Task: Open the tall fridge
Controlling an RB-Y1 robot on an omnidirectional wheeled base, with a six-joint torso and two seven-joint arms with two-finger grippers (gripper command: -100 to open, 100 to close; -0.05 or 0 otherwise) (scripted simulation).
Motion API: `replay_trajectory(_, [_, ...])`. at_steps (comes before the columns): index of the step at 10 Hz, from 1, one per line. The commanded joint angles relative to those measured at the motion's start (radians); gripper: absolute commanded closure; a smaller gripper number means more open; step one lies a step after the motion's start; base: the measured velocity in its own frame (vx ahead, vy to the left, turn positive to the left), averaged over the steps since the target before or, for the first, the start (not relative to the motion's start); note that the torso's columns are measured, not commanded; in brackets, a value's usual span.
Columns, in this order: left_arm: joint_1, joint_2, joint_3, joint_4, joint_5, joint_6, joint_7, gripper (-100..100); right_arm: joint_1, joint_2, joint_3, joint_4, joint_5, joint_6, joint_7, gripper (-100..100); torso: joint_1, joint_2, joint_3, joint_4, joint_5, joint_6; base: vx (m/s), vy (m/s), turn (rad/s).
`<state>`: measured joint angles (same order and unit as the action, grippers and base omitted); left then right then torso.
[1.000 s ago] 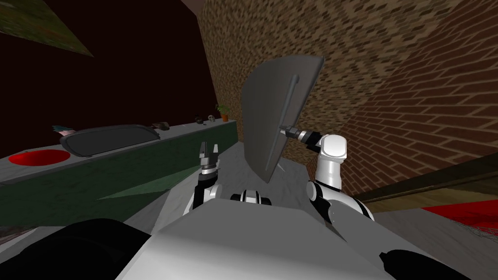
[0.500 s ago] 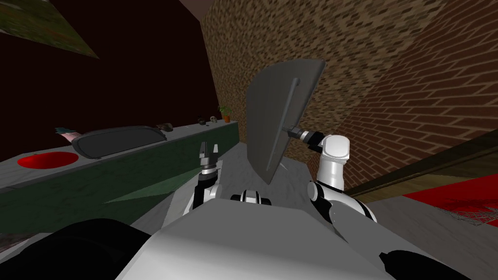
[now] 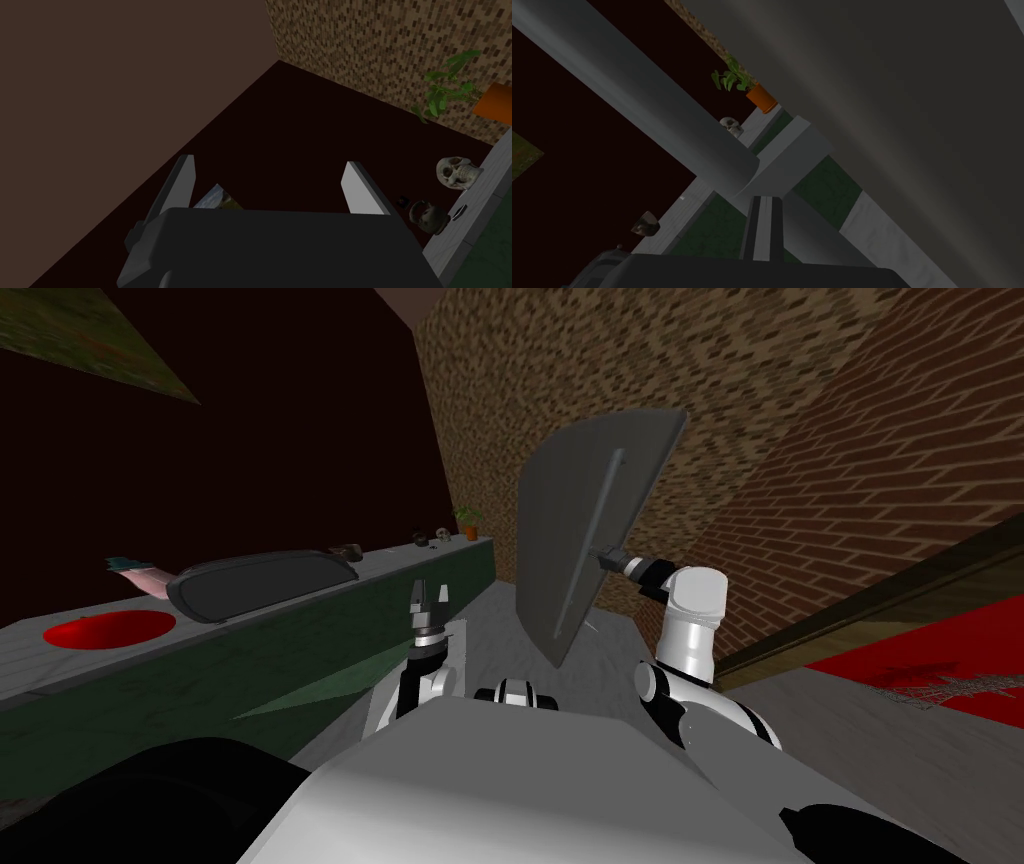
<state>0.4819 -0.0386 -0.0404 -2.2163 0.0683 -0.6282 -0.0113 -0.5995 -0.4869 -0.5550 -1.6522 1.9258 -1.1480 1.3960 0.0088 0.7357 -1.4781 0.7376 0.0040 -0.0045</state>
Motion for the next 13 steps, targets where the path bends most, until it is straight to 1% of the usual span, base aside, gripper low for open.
replay_trajectory(1, [0.000, 0.000, 0.000, 0.000, 0.000, 0.000, 0.000, 0, 0.005, 0.000, -0.016, -0.008, 0.032, 0.018, -0.012, 100, -0.008, -0.002, -0.001, 0.001, -0.001, -0.001, -0.042, 0.297, -0.043])
replay_trajectory(2, [0.000, 0.000, 0.000, 0.000, 0.000, 0.000, 0.000, 0, 0.007, -0.003, -0.027, -0.009, 0.052, 0.027, -0.018, 100, -0.007, -0.004, -0.003, 0.000, -0.002, 0.000, -0.081, 0.312, -0.092])
replay_trajectory(3, [0.000, 0.000, 0.000, 0.000, 0.000, 0.000, 0.000, 0, 0.007, -0.003, -0.027, -0.009, 0.052, 0.027, -0.018, 100, -0.007, -0.002, -0.001, 0.000, -0.002, 0.002, -0.056, 0.248, -0.049])
replay_trajectory(4, [0.000, 0.000, 0.000, 0.000, 0.000, 0.000, 0.000, 0, 0.009, -0.005, -0.037, -0.010, 0.072, 0.037, -0.024, 100, -0.009, -0.001, -0.001, 0.001, -0.003, 0.002, -0.051, 0.327, -0.055])
replay_trajectory(5, [0.000, 0.000, 0.000, 0.000, 0.000, 0.000, 0.000, 0, 0.011, -0.003, -0.032, -0.010, 0.063, 0.031, -0.019, 100, -0.004, 0.000, 0.000, 0.000, -0.002, 0.003, -0.033, 0.171, -0.047])
replay_trajectory(6, [0.000, 0.000, 0.000, 0.000, 0.000, 0.000, 0.000, 0, 0.021, 0.022, -0.039, -0.010, 0.034, 0.040, -0.012, -100, -0.013, 0.000, 0.000, 0.001, -0.003, 0.002, -0.004, 0.017, 0.025])
replay_trajectory(7, [0.000, 0.001, 0.001, 0.000, 0.000, 0.000, 0.000, 0, 0.028, 0.045, -0.046, -0.009, 0.004, 0.049, -0.002, -100, -0.019, -0.002, -0.001, 0.000, -0.006, 0.003, 0.017, -0.022, 0.041])
replay_trajectory(8, [0.000, 0.001, 0.001, 0.000, 0.000, 0.000, 0.000, 0, 0.032, 0.056, -0.050, -0.009, -0.013, 0.054, 0.003, -100, -0.019, -0.004, -0.002, -0.002, -0.007, 0.003, 0.007, -0.045, 0.038])
replay_trajectory(10, [0.000, 0.001, 0.001, 0.000, 0.000, 0.000, 0.000, 0, 0.040, 0.081, -0.058, -0.008, -0.051, 0.065, 0.015, -100, -0.013, -0.005, -0.003, -0.002, -0.006, 0.004, 0.031, -0.052, 0.019])
replay_trajectory(13, [0.000, 0.001, 0.001, 0.000, 0.000, 0.000, 0.000, 0, 0.053, 0.126, -0.071, -0.007, -0.110, 0.082, 0.034, -100, -0.004, -0.002, -0.001, -0.002, -0.003, 0.000, 0.017, -0.036, 0.022])
